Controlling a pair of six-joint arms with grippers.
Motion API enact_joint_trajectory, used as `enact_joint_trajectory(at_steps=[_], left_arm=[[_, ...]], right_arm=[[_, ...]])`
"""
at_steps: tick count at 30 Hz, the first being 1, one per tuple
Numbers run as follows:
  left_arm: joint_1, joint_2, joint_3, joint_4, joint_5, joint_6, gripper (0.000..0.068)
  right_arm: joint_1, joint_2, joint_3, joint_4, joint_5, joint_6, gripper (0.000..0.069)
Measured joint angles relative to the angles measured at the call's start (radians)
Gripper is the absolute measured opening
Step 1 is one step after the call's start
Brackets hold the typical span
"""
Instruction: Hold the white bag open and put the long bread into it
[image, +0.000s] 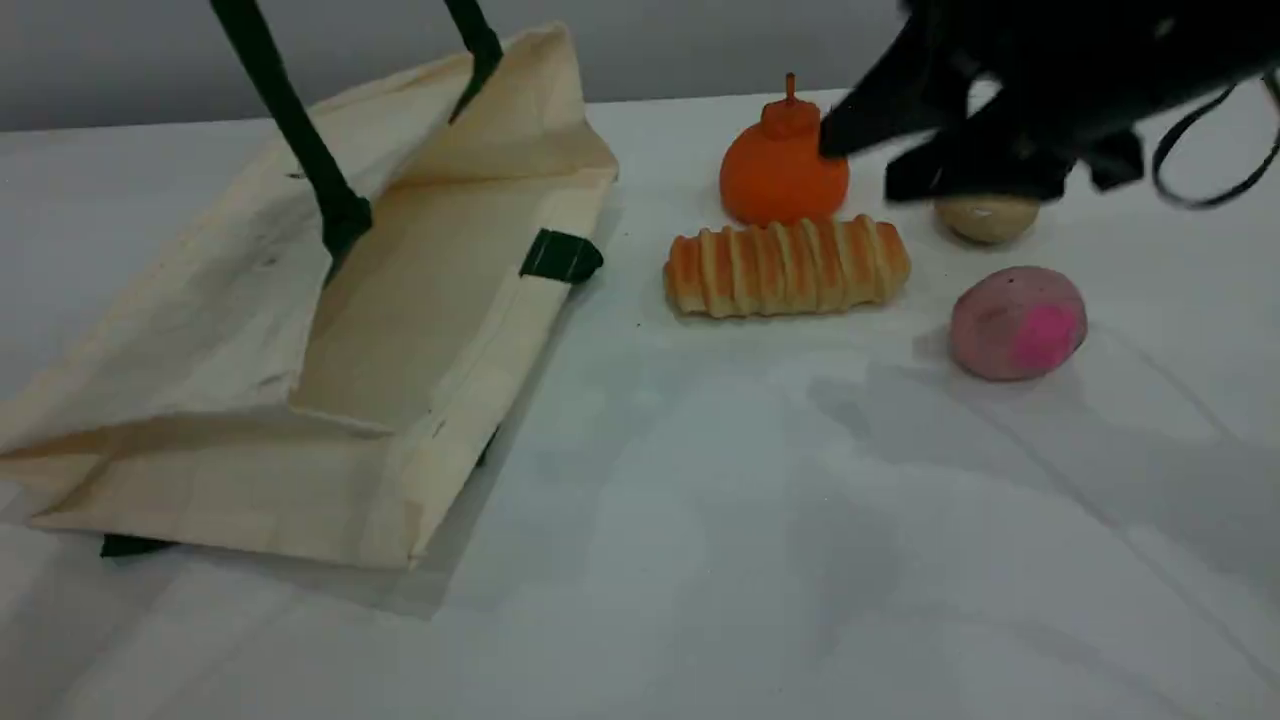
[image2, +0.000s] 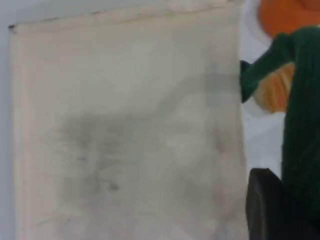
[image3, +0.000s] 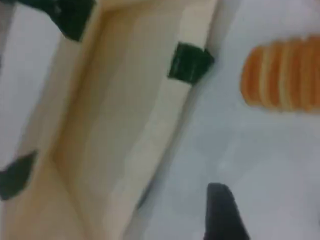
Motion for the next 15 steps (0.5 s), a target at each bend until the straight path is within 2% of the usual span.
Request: enact_joint_trajectory(at_steps=[2, 10, 15], left_arm=[[-0.009, -0.006, 0.0, 0.0, 0.001, 0.0, 0.0077], [-0.01, -0.014, -0.008, -0.002, 0.011, 0.0, 0.0077], [-0.01, -0.014, -0.008, -0.003, 0.01, -0.004, 0.0077]], right_arm=[[0.021, 0.006, 0.0, 0.0, -0.045, 0.027, 0.0373], [0.021, 0.024, -0.011, 0.001, -0.105, 0.099, 0.0373], [0.021, 0.061, -0.074, 0.0, -0.061, -0.022, 0.0373]])
